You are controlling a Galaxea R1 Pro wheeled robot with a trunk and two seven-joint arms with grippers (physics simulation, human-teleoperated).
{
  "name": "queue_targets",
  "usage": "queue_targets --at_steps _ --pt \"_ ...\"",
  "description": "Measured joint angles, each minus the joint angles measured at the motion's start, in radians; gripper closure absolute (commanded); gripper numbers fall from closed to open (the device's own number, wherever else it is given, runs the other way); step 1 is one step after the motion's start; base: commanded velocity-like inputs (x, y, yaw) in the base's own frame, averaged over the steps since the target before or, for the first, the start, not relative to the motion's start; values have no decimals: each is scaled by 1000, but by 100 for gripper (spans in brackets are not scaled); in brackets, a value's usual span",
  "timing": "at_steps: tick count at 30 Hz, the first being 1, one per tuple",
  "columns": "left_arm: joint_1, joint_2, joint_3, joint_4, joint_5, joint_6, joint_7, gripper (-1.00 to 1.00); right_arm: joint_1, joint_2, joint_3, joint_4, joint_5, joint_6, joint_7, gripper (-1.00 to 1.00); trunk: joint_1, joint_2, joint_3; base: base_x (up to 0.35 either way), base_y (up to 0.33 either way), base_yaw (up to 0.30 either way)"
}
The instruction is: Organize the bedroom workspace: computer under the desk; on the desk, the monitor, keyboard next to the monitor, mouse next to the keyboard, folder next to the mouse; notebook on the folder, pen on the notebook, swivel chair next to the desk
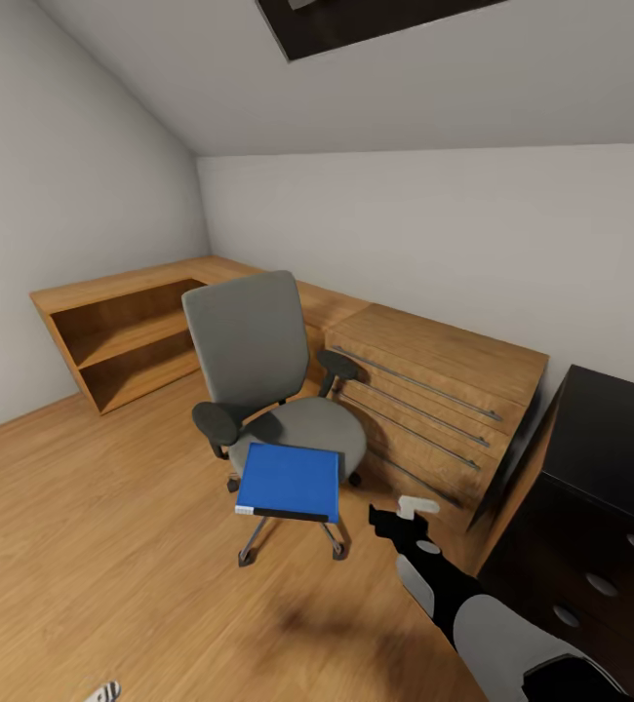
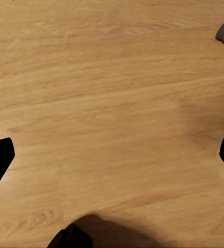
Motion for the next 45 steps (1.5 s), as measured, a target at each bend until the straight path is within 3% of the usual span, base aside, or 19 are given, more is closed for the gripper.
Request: queue_targets --at_steps 3,7,8,12,15,17,20,27,34,40,41,45 --pt "0 0 0 -1 -1 0 -6 -100 0 -1 -2 2 -22 0 33 -100 0 0 0 0 0 0" --pt "0 1 0 -9 -3 -1 -15 -100 0 -3 -3 5 -92 26 144 -100 0 0 0 0 0 0" --pt "0 1 1 -13 -3 -1 -17 -100 0 -6 -4 5 -128 45 209 -100 0 0 0 0 0 0" --pt "0 1 2 -17 -4 -2 -18 -100 0 -23 -4 9 -169 62 386 -100 4 -7 -3 0 0 0" --pt "0 1 1 -21 -4 -2 -19 -100 0 -63 -6 45 -216 65 566 -100 15 -28 -12 0 0 0" --pt "0 0 1 -27 -3 -3 -19 -100 0 -73 -5 65 -265 64 625 -100 23 -42 -19 0 0 0" --pt "0 -3 1 -30 -3 -3 -19 -100 0 -80 -6 77 -300 64 657 -100 34 -63 -28 0 0 0" --pt "0 -1 1 -29 -2 -3 -19 -100 0 -107 -8 79 -317 68 692 -100 61 -112 -50 0 0 0" --pt "0 -2 1 -29 -1 -1 -19 -100 0 -115 -9 81 -319 76 779 -100 88 -161 -72 0 0 0" --pt "0 12 2 -69 -1 5 -41 -100 0 -144 -9 82 -316 126 943 -100 111 -203 -91 0 0 0" --pt "0 21 2 -104 -1 16 -56 -100 0 -151 -9 86 -318 136 1012 -100 115 -210 -94 0 0 0" --pt "0 29 2 -155 -2 69 -70 -100 0 -158 -8 99 -334 144 1081 -100 130 -238 -106 0 0 0"
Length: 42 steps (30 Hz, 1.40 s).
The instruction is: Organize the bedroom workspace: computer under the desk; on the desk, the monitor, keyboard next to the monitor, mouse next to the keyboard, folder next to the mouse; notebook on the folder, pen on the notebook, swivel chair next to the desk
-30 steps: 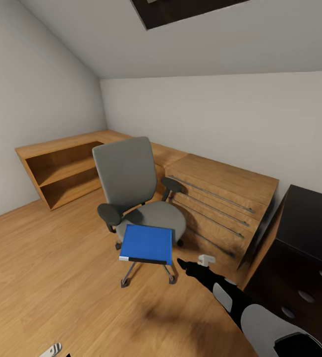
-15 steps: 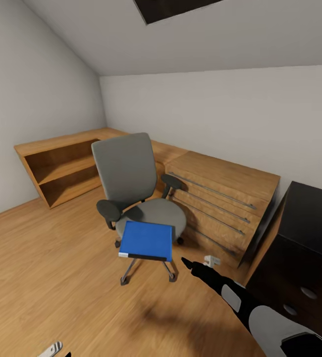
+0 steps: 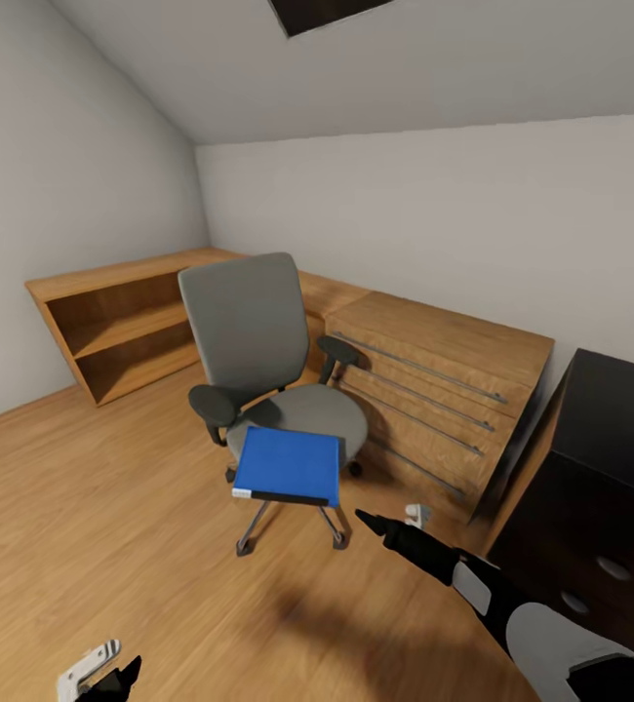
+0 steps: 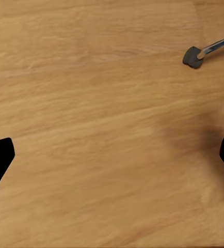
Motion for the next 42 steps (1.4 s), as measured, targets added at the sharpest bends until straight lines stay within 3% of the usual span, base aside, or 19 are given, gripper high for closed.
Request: queue_targets --at_steps 6,10,18,24,35,38,42 --pt "0 8 9 -185 9 199 -7 -100 0 -5 1 8 -29 31 32 -100 23 -42 -19 0 0 0" --pt "0 10 12 -304 11 272 -8 -100 0 -7 2 9 -31 41 43 -100 38 -70 -31 0 0 0" --pt "1 4 33 -351 43 298 -7 -100 0 -16 2 7 -31 65 76 -100 69 -126 -56 0 0 0" --pt "2 9 39 -357 47 299 -8 -100 0 -31 3 6 -32 76 80 -100 92 -168 -75 0 0 0" --pt "2 9 38 -387 46 299 -8 -100 0 -35 3 5 -32 77 86 -100 134 -245 -110 0 0 0" --pt "2 7 38 -385 47 299 -7 -100 0 -39 3 5 -32 77 122 -100 146 -266 -119 0 0 0" --pt "2 4 38 -375 47 299 -7 -100 0 -61 2 6 -32 77 259 -100 161 -294 -132 0 0 0"
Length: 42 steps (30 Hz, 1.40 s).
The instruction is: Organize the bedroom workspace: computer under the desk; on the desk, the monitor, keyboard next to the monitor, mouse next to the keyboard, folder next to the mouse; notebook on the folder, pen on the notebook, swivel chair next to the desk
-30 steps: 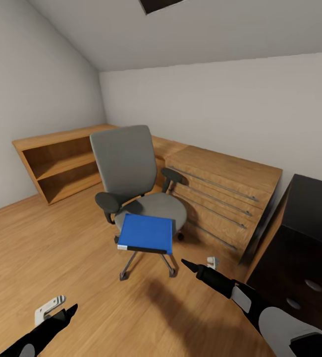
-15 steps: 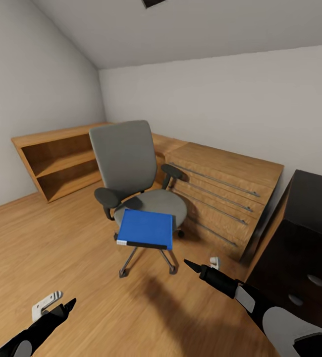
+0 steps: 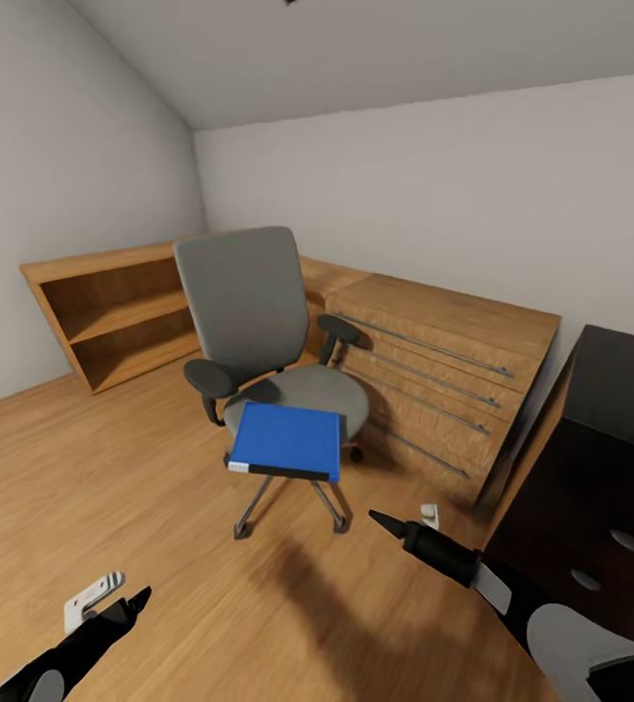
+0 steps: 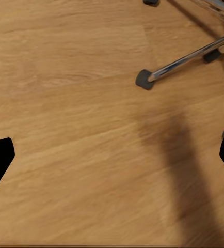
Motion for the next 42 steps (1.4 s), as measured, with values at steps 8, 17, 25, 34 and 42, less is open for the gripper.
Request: queue_targets --at_steps 8,17,25,34,42 --pt "0 -2 -2 16 0 0 0 -100 0 -8 0 1 -1 -1 98 -100 27 -49 -22 0 0 0" --pt "0 -2 -2 34 0 -4 0 -100 0 -9 0 2 -1 0 117 -100 38 -70 -31 0 0 0" --pt "0 -2 -2 37 2 -5 0 -100 0 -9 -1 2 0 0 116 -100 69 -126 -56 0 0 0" --pt "0 -2 -2 38 2 -5 0 -100 0 -26 -2 2 0 0 115 -100 104 -189 -85 0 0 0" --pt "0 -2 -2 46 2 -5 0 -100 0 -32 -1 2 0 0 114 -100 107 -196 -88 0 0 0"
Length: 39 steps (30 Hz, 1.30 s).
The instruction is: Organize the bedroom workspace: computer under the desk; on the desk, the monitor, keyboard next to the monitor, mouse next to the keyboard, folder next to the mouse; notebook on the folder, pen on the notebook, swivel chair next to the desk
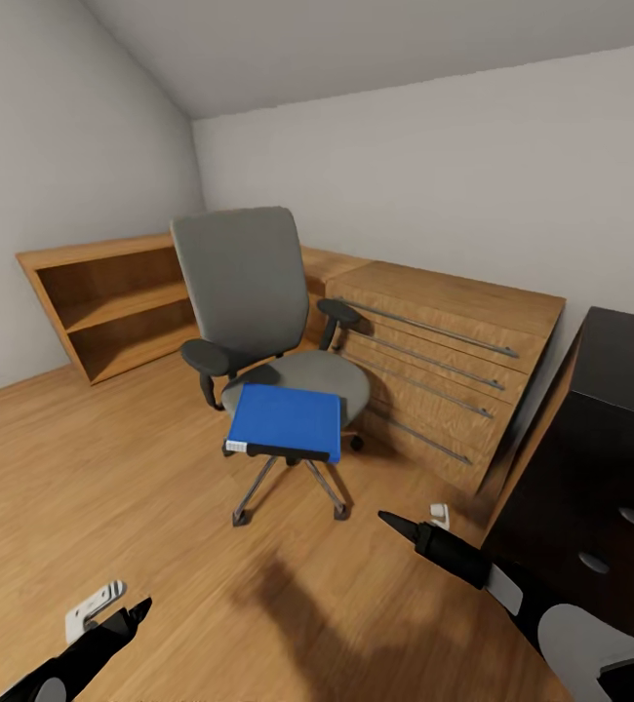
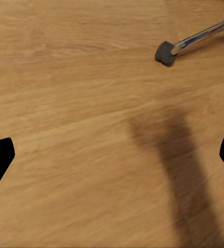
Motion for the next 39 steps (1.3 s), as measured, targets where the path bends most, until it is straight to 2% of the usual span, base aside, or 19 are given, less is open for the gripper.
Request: queue_targets --at_steps 11,14,15,19,22,29,39 --pt "0 4 2 46 1 -2 -1 -100 0 -9 -5 1 -5 0 -2 -100 0 0 0 0 0 0" --pt "0 2 1 49 0 -3 -1 -100 0 -19 -13 6 -37 0 -2 -100 0 0 0 0 0 0" --pt "0 2 0 49 -1 -3 -1 -100 0 -23 -16 13 -62 0 -2 -100 0 0 0 0 0 0" --pt "0 2 0 50 -1 -3 -2 -100 0 -29 -18 26 -117 0 -2 -100 0 0 0 0 0 0" --pt "0 2 1 50 0 -3 -1 -100 0 -30 -17 29 -136 0 -3 -100 0 0 0 0 0 0" --pt "0 1 0 50 -1 -3 -1 -100 0 -28 -14 32 -148 0 -4 -100 0 0 0 103 0 0" --pt "0 1 0 50 -1 -4 -2 -100 0 -27 -14 32 -149 0 -5 -100 -1 0 0 296 20 0"
